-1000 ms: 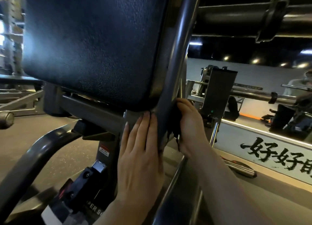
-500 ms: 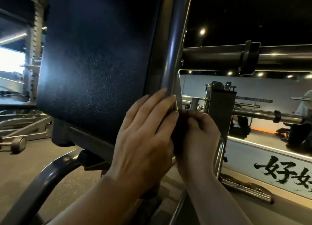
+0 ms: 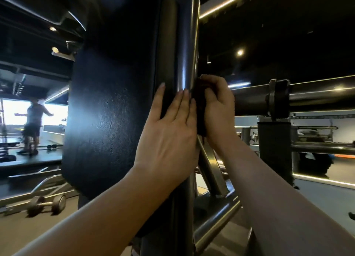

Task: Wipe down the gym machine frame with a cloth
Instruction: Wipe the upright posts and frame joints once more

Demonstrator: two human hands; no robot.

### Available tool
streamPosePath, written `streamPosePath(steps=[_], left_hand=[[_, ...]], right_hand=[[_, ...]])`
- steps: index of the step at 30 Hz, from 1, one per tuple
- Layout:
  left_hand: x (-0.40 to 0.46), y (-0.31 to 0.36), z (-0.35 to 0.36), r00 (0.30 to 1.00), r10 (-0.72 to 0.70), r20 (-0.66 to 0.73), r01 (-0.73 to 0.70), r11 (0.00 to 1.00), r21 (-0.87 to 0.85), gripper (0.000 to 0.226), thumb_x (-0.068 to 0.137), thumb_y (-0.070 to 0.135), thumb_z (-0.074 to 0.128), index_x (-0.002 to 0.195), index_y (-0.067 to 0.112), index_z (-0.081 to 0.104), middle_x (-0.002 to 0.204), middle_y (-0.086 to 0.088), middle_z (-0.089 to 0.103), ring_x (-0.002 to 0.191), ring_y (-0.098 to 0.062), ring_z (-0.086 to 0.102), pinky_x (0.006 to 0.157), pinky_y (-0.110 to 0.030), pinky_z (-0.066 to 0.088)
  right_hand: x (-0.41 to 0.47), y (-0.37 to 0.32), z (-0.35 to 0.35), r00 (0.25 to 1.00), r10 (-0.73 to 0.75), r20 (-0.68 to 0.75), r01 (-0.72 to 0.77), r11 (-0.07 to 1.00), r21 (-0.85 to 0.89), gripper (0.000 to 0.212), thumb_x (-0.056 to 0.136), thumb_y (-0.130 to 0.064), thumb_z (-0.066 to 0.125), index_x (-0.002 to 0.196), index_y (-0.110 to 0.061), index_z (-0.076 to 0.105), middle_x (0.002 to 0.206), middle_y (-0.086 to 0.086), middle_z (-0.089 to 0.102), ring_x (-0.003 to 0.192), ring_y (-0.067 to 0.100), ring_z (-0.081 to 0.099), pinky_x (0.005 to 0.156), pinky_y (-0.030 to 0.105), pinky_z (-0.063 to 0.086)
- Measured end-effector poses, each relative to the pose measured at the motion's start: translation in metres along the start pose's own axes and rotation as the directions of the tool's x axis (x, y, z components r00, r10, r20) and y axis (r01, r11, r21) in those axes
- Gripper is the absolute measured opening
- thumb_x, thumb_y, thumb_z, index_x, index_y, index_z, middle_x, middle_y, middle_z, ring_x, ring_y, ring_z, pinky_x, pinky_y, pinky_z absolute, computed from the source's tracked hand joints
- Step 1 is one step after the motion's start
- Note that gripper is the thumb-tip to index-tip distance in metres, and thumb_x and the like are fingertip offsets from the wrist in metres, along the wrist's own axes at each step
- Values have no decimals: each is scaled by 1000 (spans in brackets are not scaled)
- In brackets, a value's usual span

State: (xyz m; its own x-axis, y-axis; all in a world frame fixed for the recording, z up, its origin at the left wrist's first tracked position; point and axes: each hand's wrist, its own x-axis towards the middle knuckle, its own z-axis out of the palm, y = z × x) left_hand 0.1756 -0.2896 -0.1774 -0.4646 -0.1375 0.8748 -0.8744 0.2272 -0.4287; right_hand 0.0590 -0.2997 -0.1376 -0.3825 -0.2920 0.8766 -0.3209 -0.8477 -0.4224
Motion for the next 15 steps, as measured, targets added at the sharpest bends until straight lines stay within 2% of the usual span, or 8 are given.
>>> streamPosePath(steps=[2, 7, 12, 15], left_hand=[[0, 1, 0, 1000, 16, 14, -16, 999, 36, 71, 94, 48, 31, 148, 2, 33, 154, -18, 30, 147, -25, 21, 119, -56, -2], [1, 0, -4, 998, 39, 46, -39, 999, 0, 73, 86, 48, 36, 140, 0, 46, 148, -20, 40, 143, -26, 32, 119, -57, 7], [10, -12, -10, 996, 83, 32, -78, 989, -128, 62, 82, 37, 39, 129, 3, 60, 134, -17, 57, 131, -25, 50, 118, -47, 14], [25, -28, -11, 990, 141, -18, -142, 981, -131, 55, 78, 29, 41, 120, 4, 66, 125, -14, 65, 119, -25, 60, 115, -41, 19]], right_hand=[[-9, 5, -9, 996, 33, 86, -42, 995, 95, 33, 100, -1, 38, 122, -17, 57, 106, -15, 63, 103, -2, 60, 94, 21, 50], [-26, 19, -13, 992, 62, 106, -84, 971, 222, 39, 95, -2, 46, 126, -22, 56, 116, -12, 66, 113, 6, 60, 101, 36, 48], [-36, 19, -13, 997, 8, 71, -14, 996, 85, 60, 81, 17, 43, 128, -18, 55, 126, -7, 61, 121, 4, 53, 106, 31, 44], [-21, 10, -8, 998, 27, 61, -32, 996, 86, 56, 80, 18, 43, 122, -18, 57, 119, -5, 64, 115, 5, 57, 102, 28, 45]])
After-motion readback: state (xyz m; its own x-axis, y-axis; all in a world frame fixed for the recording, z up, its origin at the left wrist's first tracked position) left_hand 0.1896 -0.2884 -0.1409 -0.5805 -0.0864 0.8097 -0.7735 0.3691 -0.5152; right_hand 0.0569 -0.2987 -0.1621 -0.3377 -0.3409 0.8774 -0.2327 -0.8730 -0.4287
